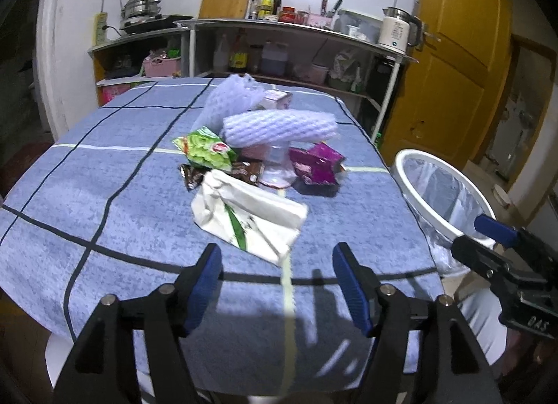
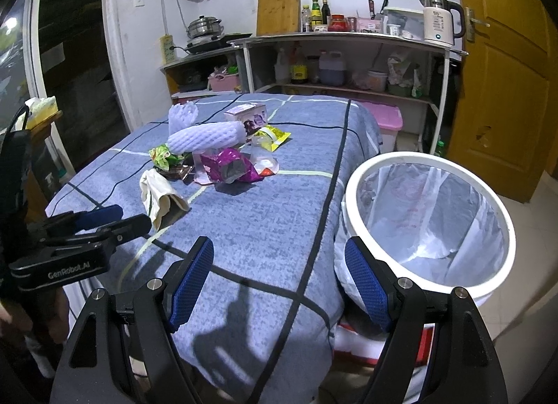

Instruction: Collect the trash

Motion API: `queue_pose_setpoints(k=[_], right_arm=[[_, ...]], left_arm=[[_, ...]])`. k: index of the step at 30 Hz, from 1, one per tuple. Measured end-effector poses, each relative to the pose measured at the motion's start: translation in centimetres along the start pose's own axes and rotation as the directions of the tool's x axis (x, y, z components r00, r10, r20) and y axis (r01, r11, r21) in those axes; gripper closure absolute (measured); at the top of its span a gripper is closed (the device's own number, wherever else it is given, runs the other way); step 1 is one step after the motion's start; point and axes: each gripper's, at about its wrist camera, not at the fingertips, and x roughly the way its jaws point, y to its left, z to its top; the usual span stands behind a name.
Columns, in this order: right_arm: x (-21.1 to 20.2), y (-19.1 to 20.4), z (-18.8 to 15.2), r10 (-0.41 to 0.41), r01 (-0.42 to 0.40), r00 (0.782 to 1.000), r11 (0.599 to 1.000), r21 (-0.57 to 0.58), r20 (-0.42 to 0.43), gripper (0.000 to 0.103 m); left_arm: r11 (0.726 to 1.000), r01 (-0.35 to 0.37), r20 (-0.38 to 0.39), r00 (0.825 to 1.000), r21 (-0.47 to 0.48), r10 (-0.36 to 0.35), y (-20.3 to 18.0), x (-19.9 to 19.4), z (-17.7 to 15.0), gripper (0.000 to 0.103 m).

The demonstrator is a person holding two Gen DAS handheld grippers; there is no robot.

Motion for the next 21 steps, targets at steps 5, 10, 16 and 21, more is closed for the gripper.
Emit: queue_pose_setpoints(k=[5,10,16,21], right_arm=[[0.8,0.2,0.5,0.012,-0.012,1.0,1.0,-0.013,-0.007,0.025],[1.8,0.4,1.3,0.02,-0.021,1.0,0.999,-0.025,-0.012,0.025],[2.9,0.9,2.2,0.031,-0.031,0.999,0.999,-0.04,-0.015,0.025],[3.8,1.0,3.1,0.037,-0.037,0.999,0.998,-0.044,-0.014,0.025]], left_arm=[[1.0,-0.007,-0.002,1.0,-0.03,0.007,0.4,1.2,0.8,0.03],[0.999,-0.018,-0.026,1.0,-0.036,0.017,0.4,2.8,1.2,0.03],[0.997,0.009,-0.039,0.999,-0.072,-0.011,0.4,3.4,1.9,0.029],[0.991,-0.005,-0.054,0.999,-0.132,-0.002,1.2,4.4,2.6,0.026]])
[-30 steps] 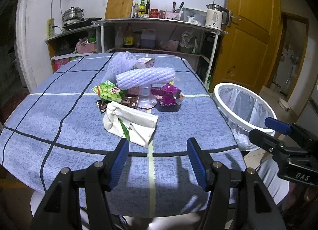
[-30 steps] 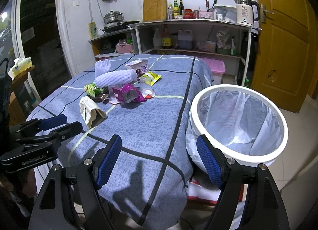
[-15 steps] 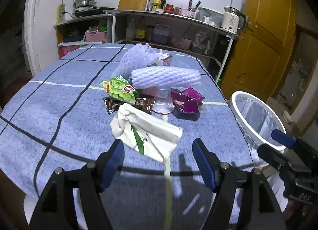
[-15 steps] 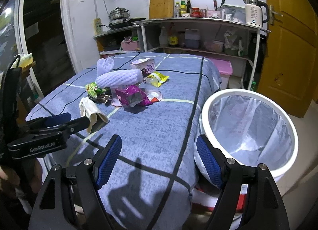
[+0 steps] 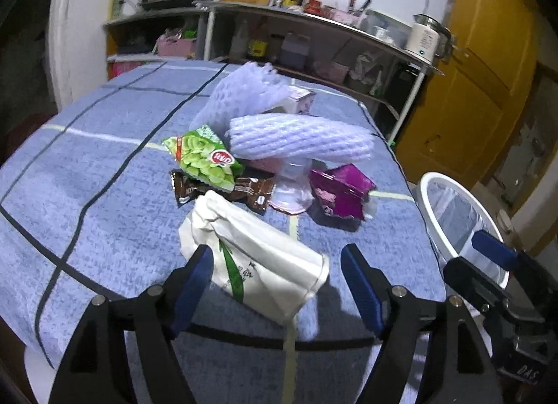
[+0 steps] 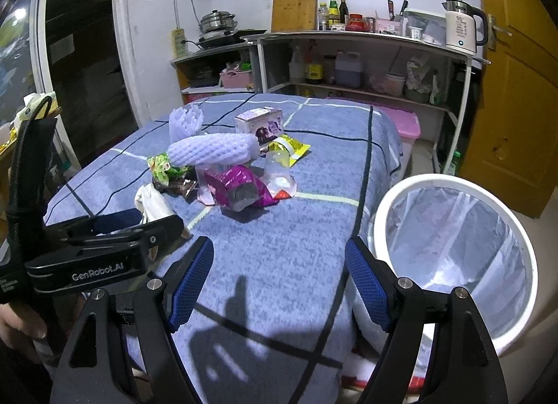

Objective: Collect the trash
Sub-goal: 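Reach the right gripper to the purple wrapper and close on it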

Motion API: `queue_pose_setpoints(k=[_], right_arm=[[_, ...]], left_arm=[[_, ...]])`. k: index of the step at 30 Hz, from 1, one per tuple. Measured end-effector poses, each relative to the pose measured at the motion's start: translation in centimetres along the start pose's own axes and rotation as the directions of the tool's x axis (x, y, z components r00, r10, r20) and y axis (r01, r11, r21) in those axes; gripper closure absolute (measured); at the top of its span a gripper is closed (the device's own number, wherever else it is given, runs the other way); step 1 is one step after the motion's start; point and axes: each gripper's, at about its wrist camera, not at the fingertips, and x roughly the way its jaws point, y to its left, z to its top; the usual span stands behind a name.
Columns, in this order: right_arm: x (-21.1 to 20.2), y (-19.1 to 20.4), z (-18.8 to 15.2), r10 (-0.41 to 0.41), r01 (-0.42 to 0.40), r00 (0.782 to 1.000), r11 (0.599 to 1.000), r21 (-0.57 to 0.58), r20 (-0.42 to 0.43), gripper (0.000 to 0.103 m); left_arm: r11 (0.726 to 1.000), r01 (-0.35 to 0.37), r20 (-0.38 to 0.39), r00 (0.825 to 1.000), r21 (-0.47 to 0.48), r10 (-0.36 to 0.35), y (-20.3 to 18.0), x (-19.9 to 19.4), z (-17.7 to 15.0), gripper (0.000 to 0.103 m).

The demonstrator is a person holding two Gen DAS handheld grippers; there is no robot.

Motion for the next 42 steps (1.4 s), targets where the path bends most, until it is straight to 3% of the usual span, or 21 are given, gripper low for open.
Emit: queue_pose_setpoints(k=[8,29,31,35,37,38,41,42], right_arm=[[1.8,-0.1,1.2,0.019,-0.019,1.0,1.0,0.004,-0.018,0.025],[9.3,3.7,5.0,0.13,-0.154,0.981,0.974,-0.166,-0.147,0.025],[9.7,3.6,5.1,0.148,-0.172,0.975,0.974,-0.146,-0.163,0.031],[10.3,3.5,5.3,0.146,-0.171,0.973,0.976,-0.137,-0.179,0.054],[10.2,3.3,5.4,0.156,-0.18,0.971,0.976,-0.123,-0.18,0.057],[10.1,3.3,5.4,0.159,-0.182,0.971,0.976,-0.119,-0.18,0.065],[9.8,3.3,5.2,0.162,-0.185,0.97,0.976,-0.113,-0.181,0.072],[9.7,3.3,5.1,0.164,-0.186,0.97,0.976,-0.113,-0.182,0.079]], left_arm=[[0.998,-0.063,-0.002,0.998,-0.009,0.063,1.1,0.5,-0.1,0.027],[0.999,-0.041,0.004,0.999,-0.029,0.041,5.0,-1.1,-1.0,0.066],[0.999,-0.036,0.006,0.999,-0.026,0.036,5.3,-1.2,-1.1,0.069],[0.999,-0.026,0.008,1.0,-0.021,0.026,5.4,-1.5,-1.1,0.075],[0.999,-0.025,0.009,1.0,-0.022,0.025,5.4,-1.6,-1.2,0.076],[0.999,-0.024,0.01,1.0,-0.022,0.025,5.4,-1.7,-1.3,0.077],[1.0,-0.022,0.014,1.0,-0.02,0.023,5.5,-1.9,-1.4,0.078],[1.0,-0.022,0.015,1.0,-0.02,0.022,5.5,-2.0,-1.4,0.079]])
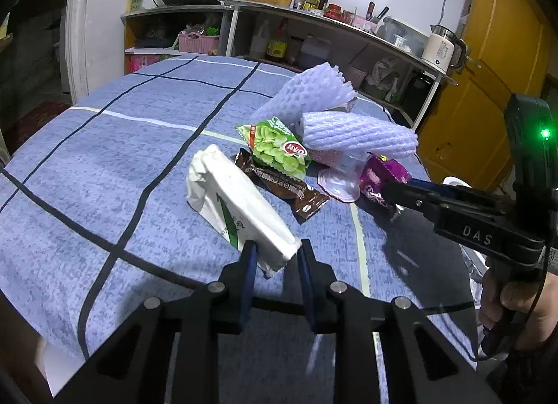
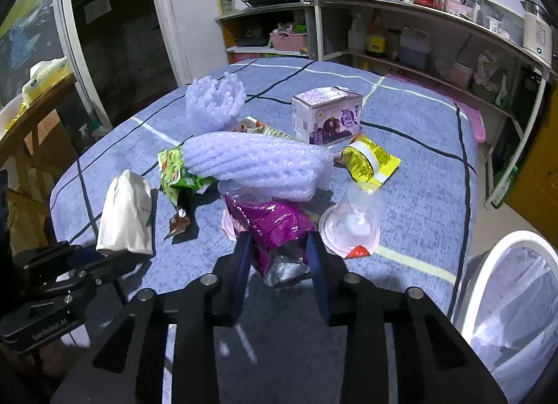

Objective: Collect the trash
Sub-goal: 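Reach the right gripper to the purple wrapper and close on it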

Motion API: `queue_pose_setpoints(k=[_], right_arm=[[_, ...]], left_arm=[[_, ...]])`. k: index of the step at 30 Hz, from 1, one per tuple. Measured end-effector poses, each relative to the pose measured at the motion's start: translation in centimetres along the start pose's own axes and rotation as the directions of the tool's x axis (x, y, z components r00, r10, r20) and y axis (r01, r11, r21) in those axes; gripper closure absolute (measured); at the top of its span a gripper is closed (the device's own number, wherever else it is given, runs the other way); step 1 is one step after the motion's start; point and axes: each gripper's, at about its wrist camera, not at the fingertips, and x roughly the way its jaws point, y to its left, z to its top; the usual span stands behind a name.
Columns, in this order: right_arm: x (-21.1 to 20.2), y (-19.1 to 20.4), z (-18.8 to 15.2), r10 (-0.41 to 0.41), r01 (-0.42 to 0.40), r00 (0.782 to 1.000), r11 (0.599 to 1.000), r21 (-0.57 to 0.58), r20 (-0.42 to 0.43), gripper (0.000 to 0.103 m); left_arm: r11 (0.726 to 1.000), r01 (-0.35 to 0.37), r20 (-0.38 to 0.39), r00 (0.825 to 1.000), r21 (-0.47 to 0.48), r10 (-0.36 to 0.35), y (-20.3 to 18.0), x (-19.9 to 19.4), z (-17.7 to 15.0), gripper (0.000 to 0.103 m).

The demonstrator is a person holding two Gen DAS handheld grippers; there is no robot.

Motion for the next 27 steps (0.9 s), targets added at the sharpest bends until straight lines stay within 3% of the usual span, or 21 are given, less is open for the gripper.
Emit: queue_pose_setpoints(k=[3,14,16,18,19,27], right_arm=[[-0.5,0.0,-0.2,0.011,-0.011,1.0,1.0,0.012,0.01,0.099],[-2.3,0.3,-1.0,0.041,-0.043,0.998,0.999,0.032,0.042,0.098],[-2.3,0.3,-0.9,0.048,-0.049,0.998,0.998,0.031,0.046,0.089],[-2.2,0.5,-0.6,0.055,-0.056,0.997,0.998,0.022,0.053,0.042],[-2.0,0.6,-0.4,0.056,-0.057,0.997,0.998,0.012,0.055,0.035],[1.3,1.5,0.7,0.056,-0.057,0.998,0.997,-0.061,-0.017,0.035]], left_arm=[[1.0,0.001,0.004,1.0,0.004,-0.001,-0.2,-0.4,-0.2,0.08],[1.0,0.015,0.014,1.0,0.013,-0.015,-0.4,-1.4,-0.4,0.08],[1.0,0.016,0.016,1.0,0.01,-0.016,-0.4,-1.4,-0.5,0.08],[1.0,0.018,0.016,1.0,0.008,-0.018,-0.2,-1.4,-0.4,0.08],[1.0,0.019,0.016,1.0,0.008,-0.019,-0.1,-1.4,-0.5,0.08],[1.0,0.025,0.008,1.0,0.004,-0.025,0.4,-1.1,-0.4,0.08]])
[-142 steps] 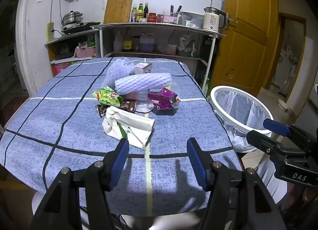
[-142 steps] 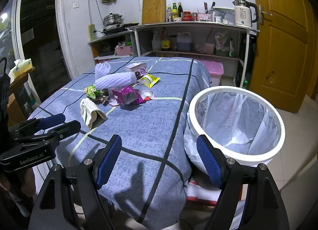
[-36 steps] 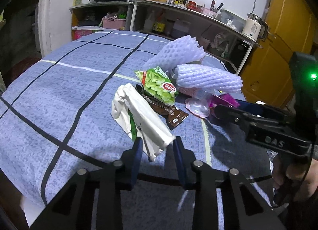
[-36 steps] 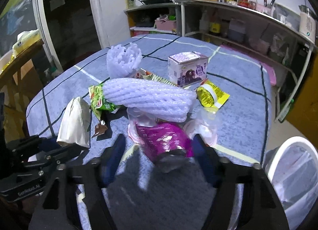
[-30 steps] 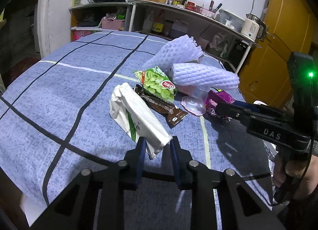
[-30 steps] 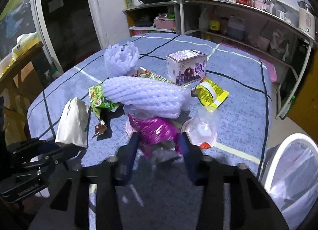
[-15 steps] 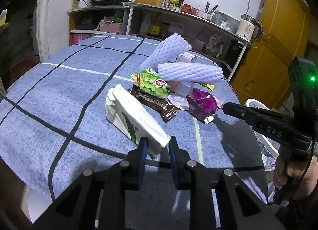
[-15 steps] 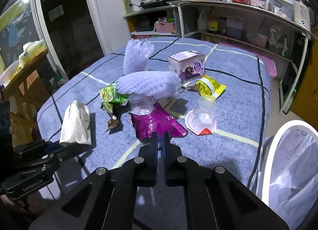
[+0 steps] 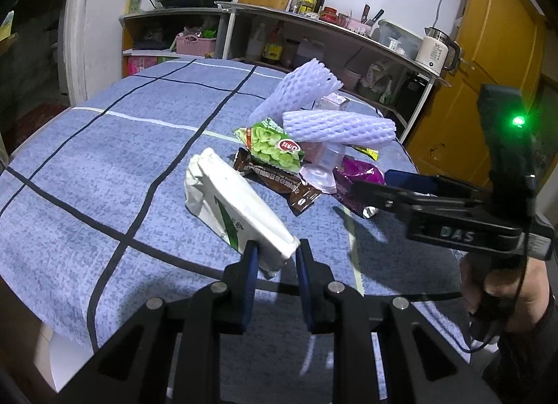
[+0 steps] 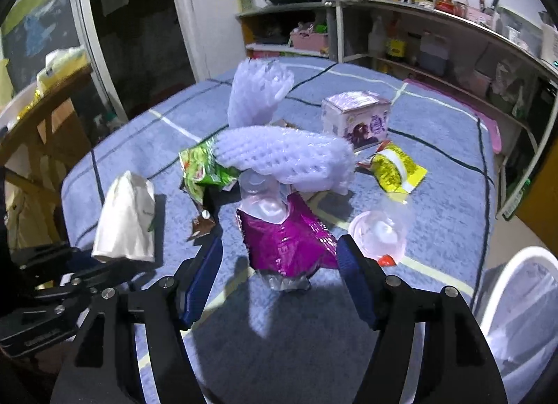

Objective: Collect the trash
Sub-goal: 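Reach the right gripper to the purple wrapper and close on it, then carry the purple wrapper to the bin and open the right gripper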

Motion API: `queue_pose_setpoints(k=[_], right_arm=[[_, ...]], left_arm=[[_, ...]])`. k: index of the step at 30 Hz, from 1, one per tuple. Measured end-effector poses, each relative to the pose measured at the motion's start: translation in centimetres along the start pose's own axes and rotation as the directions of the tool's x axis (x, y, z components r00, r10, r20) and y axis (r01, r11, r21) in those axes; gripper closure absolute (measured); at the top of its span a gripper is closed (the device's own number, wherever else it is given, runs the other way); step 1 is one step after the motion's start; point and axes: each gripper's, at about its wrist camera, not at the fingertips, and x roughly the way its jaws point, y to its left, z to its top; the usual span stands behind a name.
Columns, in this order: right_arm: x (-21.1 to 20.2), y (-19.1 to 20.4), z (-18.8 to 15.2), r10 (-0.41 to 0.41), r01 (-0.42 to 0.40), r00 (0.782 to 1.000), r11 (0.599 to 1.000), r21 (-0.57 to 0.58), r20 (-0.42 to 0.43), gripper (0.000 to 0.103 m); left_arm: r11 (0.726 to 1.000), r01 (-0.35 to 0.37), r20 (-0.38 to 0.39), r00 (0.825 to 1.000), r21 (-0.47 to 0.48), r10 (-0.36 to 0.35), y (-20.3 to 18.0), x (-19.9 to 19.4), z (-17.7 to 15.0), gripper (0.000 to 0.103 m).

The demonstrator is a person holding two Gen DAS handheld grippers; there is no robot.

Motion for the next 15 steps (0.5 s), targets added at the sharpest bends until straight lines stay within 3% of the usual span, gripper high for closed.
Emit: queue_pose_setpoints(k=[2,3,5,7,15], right_arm=[[0.7,0.1,0.1,-0.011,0.011,1.0,1.0,-0.015,-0.012,0.041],[0.8,0.1,0.1,-0.016,0.015,1.0,1.0,-0.021,-0.017,0.051],[0.9,0.1,0.0,-0.021,0.02,1.0,1.0,-0.02,-0.021,0.057],[0.7,0.0,-0.1,-0.016,0.016,1.0,1.0,-0.014,-0.016,0.071],[-1.1,-0.2,-1.1,-0.017,0.017,1.0,1.0,0.024,0.014,0.079]], left_arm=[[1.0,0.004,-0.001,1.0,0.002,-0.004,0.0,0.1,0.1,0.08],[1.0,0.007,-0.001,1.0,0.003,-0.007,0.0,0.1,0.1,0.08],[1.0,0.01,-0.001,1.0,0.003,-0.01,0.0,0.1,0.1,0.08],[1.0,0.013,0.001,1.0,0.005,-0.013,0.1,0.1,0.1,0.08],[0.999,0.03,0.014,0.999,0.028,-0.03,-0.4,-0.8,0.0,0.08]])
